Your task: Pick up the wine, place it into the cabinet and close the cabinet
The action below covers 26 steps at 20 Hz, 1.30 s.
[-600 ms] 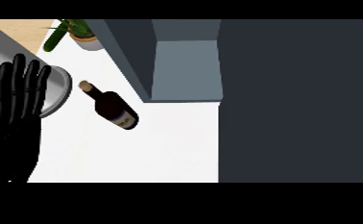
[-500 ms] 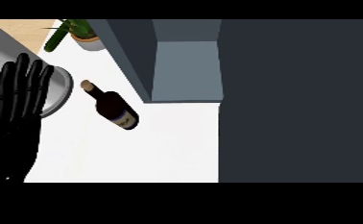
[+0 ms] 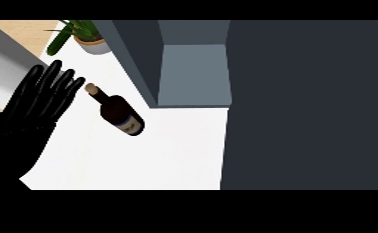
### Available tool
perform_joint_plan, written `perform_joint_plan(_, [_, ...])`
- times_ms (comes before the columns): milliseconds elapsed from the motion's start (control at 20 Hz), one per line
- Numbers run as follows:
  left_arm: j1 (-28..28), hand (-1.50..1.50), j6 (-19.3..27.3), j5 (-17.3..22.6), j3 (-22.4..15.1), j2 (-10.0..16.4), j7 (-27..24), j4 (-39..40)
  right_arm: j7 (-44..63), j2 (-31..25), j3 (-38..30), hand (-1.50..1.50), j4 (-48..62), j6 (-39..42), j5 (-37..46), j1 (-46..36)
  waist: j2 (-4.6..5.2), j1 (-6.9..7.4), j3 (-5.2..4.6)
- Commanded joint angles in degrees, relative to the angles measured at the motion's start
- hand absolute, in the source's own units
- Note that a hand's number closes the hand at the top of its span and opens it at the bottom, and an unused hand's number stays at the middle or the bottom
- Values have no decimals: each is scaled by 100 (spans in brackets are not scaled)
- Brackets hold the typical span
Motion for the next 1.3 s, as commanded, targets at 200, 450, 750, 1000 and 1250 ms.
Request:
perform_joint_plan(200, [-307, -150, -63, 1552, 545, 551, 1120, -209, 1964, -206, 34, -150, -1569, -254, -390, -368, 2, 51, 0])
perform_joint_plan(450, [-463, -150, 1004, 1957, 551, 626, 2075, -1276, 2451, -96, 220, -150, -1517, -527, -133, -895, -1, 74, 4])
perform_joint_plan(750, [-732, -150, 1031, 2479, 1085, 945, 2369, -1072, 3566, -236, 61, -150, -2031, -835, -361, -1550, -5, 47, 2])
perform_joint_plan(1000, [-922, -150, 1080, 2400, 1022, 1060, 2608, -959, 4398, -359, -128, -150, -2009, -1185, -268, -2478, -7, 29, 0])
perform_joint_plan(1250, [-781, -150, 900, 1698, 676, 689, 2306, -780, 4521, -491, -435, -150, -2033, -1083, -523, -2539, 0, 23, 3])
